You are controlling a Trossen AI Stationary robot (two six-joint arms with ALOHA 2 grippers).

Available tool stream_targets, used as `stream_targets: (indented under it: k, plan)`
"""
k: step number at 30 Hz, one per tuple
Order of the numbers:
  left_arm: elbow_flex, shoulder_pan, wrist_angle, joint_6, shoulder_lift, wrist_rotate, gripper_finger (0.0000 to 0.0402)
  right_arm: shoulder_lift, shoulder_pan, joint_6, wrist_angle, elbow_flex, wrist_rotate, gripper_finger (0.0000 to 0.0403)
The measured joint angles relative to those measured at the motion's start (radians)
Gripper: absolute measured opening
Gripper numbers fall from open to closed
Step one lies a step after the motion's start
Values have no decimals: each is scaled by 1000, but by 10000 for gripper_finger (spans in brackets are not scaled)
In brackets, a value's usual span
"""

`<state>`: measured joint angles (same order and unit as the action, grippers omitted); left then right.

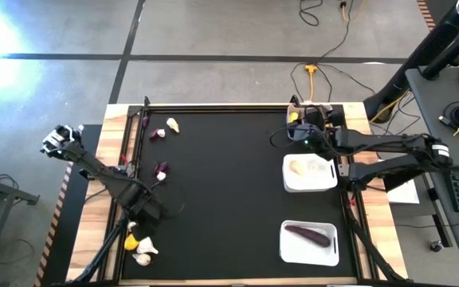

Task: Sort produce into baskets
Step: Put the lemon into the gray bin

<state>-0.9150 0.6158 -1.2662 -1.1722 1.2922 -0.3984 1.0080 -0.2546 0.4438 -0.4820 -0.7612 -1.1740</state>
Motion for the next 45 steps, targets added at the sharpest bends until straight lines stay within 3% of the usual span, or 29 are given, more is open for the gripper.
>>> stream_targets:
  k: [3, 7, 13, 21, 26, 35, 42, 45]
  plan:
    - [0, 53, 54, -150, 10, -16, 269, 5, 3, 0, 1, 0, 0, 359]
    - [1, 116, 63, -210, 60, -46, 269, 28, 3, 0, 1, 0, 3, 359]
    - [1, 160, 214, -199, 167, -98, 269, 53, 3, -4, 18, -1, 3, 359]
    - [2, 207, 231, -94, 318, -123, 258, 56, 3, -38, 53, -2, 4, 359]
    - [1, 206, 305, -56, 374, -119, 240, 56, 3, -36, 53, -2, 4, 359]
    - [-2, 207, 295, -12, 425, -132, 184, 56, 3, -36, 53, -2, 6, 359]
    - [-113, 205, 97, 21, 357, -74, 173, 56, 3, -44, 59, -2, 58, 359]
    - [-222, 188, -33, 37, 308, 114, 177, 56, 3, -76, 97, -2, 124, 359]
